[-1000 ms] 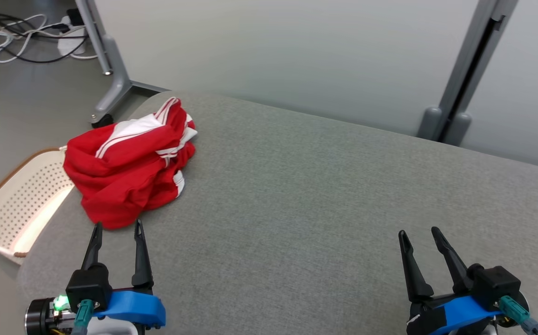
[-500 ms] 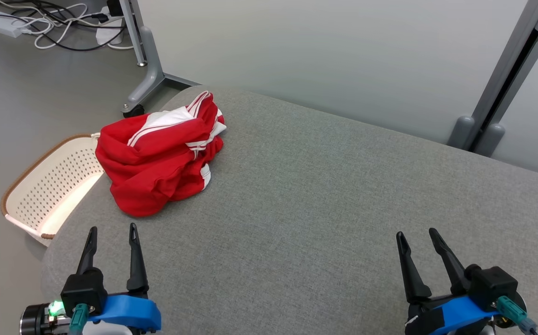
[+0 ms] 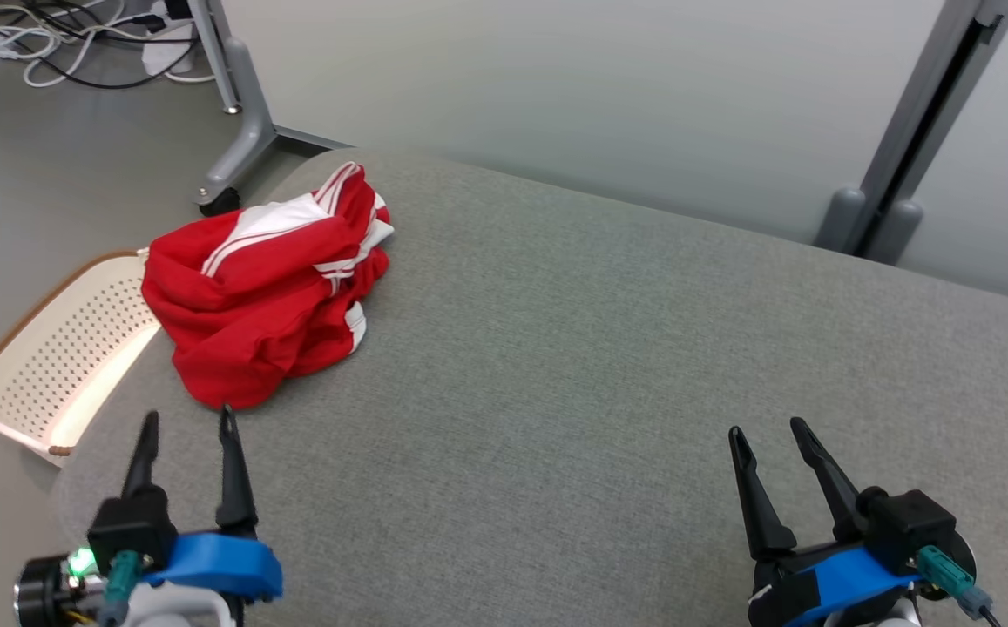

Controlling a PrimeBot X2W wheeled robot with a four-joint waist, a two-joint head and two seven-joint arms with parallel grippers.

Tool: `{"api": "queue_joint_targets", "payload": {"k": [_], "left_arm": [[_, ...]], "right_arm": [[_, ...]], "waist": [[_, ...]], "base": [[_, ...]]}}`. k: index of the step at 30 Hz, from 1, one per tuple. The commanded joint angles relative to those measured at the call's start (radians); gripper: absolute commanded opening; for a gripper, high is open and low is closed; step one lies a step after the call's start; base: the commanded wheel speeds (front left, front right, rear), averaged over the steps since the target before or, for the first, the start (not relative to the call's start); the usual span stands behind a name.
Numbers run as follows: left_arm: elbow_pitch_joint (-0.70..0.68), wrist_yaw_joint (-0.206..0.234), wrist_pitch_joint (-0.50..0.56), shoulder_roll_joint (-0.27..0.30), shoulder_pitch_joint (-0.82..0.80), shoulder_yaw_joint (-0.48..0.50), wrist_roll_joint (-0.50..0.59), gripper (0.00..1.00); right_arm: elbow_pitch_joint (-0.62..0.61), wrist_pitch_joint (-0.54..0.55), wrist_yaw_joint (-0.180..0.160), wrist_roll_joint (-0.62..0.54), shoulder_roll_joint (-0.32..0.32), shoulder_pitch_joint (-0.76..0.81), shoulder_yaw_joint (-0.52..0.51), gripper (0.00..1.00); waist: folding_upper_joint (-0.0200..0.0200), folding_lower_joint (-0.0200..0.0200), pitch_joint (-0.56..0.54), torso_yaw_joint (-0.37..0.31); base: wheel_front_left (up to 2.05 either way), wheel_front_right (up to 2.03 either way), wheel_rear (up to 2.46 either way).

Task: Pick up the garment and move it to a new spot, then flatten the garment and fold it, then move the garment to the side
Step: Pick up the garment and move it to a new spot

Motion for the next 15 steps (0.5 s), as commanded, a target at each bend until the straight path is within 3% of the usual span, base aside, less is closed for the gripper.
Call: {"api": "queue_joint_targets", "payload": {"k": [1,15], "left_arm": [[0.004,-0.001,-0.005,0.016,-0.038,0.014,-0.003,1.00],[0.067,-0.019,-0.004,0.123,-0.314,0.110,-0.015,1.00]], "right_arm": [[-0.008,-0.003,0.000,-0.011,-0.005,-0.015,0.004,1.00],[-0.068,-0.003,0.000,-0.114,-0.009,-0.086,0.001,1.00]], "waist": [[0.0000,0.0000,0.009,-0.011],[0.0000,0.0000,0.164,-0.143]], "base": [[0.00,0.00,0.00],[0.00,0.00,0.00]]}}
